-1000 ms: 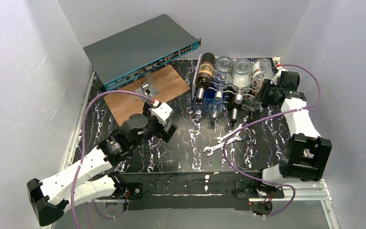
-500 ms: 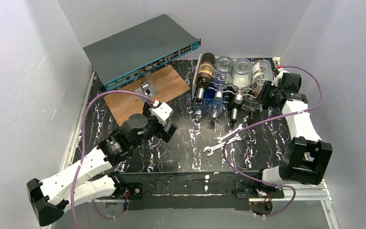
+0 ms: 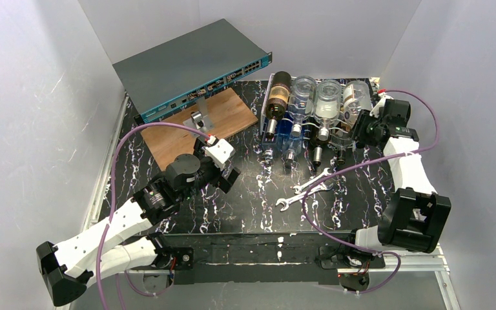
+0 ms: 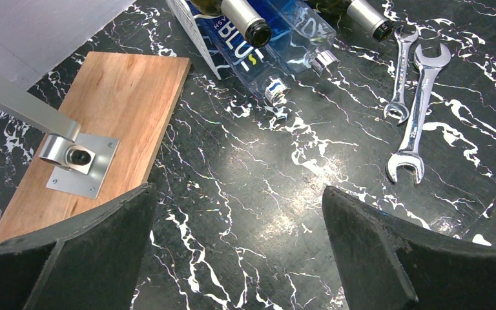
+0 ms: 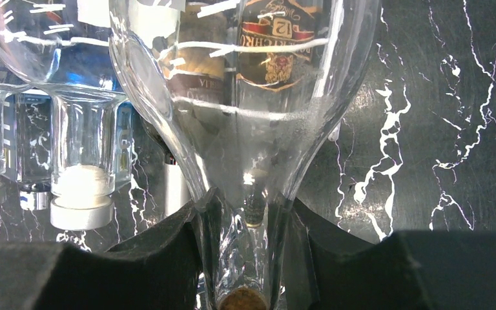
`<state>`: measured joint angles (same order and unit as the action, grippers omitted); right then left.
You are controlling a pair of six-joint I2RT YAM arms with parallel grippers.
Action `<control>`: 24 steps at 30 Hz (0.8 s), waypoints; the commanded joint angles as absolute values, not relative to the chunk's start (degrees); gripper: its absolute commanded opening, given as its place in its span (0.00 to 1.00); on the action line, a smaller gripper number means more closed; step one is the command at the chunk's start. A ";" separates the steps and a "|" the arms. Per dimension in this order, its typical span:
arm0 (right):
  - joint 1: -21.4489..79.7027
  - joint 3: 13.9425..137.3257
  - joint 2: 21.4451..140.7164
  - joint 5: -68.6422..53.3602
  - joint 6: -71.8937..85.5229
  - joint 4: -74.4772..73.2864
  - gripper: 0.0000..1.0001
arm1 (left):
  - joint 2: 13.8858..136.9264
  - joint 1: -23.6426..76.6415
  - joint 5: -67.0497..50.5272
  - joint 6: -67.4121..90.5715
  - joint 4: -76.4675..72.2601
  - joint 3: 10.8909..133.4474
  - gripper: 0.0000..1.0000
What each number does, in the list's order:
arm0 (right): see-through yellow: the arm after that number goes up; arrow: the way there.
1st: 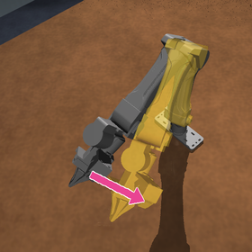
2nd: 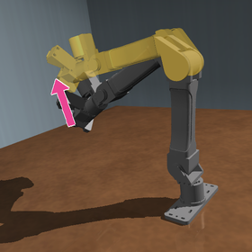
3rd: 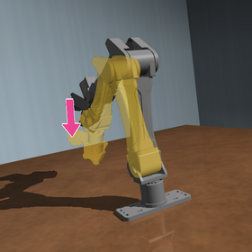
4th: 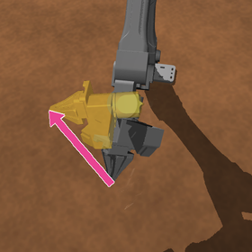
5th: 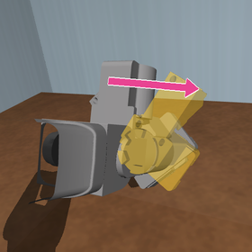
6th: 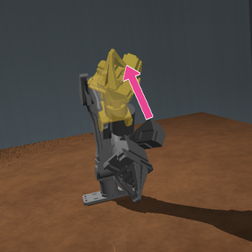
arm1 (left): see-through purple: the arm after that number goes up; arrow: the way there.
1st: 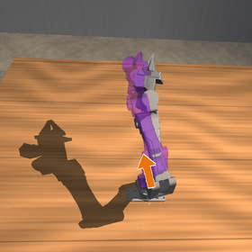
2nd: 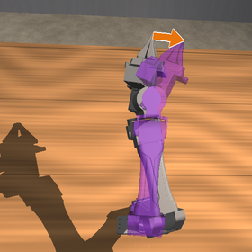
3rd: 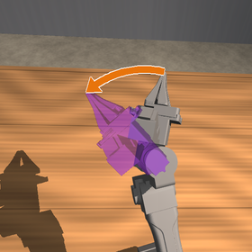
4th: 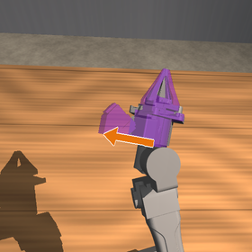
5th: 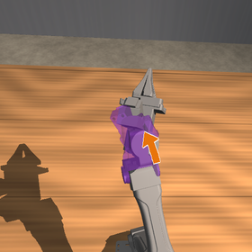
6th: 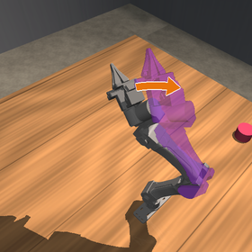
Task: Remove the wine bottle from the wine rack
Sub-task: Pick up the wine bottle from the wine rack.
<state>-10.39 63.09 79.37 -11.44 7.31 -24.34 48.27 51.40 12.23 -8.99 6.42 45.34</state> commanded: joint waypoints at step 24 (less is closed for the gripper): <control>-12.10 70.22 73.02 -13.36 7.40 -16.08 0.01 | 47.99 51.40 12.04 -9.24 5.80 45.09 0.99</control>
